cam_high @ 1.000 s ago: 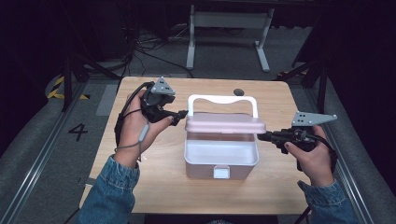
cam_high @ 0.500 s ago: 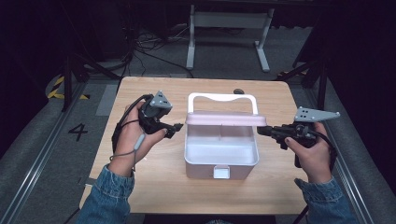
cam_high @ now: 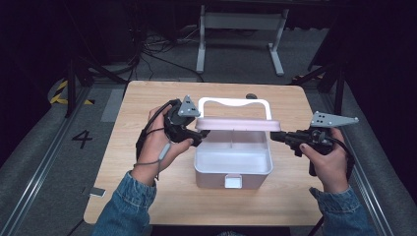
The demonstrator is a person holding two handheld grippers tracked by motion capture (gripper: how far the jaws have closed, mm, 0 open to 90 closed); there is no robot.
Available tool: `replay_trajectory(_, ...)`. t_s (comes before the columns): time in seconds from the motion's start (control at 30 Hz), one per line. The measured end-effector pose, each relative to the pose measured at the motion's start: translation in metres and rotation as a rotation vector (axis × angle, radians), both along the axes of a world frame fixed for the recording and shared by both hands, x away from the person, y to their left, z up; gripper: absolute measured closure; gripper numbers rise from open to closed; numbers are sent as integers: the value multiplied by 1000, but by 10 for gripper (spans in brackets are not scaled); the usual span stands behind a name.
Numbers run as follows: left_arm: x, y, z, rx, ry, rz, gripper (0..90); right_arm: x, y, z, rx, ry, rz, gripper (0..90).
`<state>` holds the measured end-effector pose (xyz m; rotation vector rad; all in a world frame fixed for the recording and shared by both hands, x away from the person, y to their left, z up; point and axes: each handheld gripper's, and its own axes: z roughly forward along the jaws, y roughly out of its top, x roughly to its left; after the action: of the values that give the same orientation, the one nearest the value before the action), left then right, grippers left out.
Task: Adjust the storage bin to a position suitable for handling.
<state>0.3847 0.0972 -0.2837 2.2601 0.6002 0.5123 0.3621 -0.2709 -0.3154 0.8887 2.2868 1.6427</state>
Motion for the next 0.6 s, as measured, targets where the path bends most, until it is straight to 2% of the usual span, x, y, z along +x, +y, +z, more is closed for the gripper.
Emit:
replay_trajectory(0.07, -1, -4, 2, -5, -19, -9, 307, 0, 0, 1, 4, -1, 1, 900)
replay_trajectory(0.17, -2, -5, 7, -46, -61, -38, 321, 0, 0, 2, 14, -9, 3, 900)
replay_trajectory(0.27, -2, -6, 8, -36, -77, -39, 340, 0, 0, 3, 21, -10, 1, 900)
replay_trajectory(0.33, -2, -7, 9, -25, -82, -47, 373, 1, 1, 3, 26, -10, -2, 900)
replay_trajectory(0.43, -2, -8, 9, -34, -69, -58, 500, 1, 0, 4, 27, -7, 0, 900)
replay_trajectory(0.6, 1, -8, 12, -30, -82, -57, 545, -1, -1, 5, 29, -4, 1, 855)
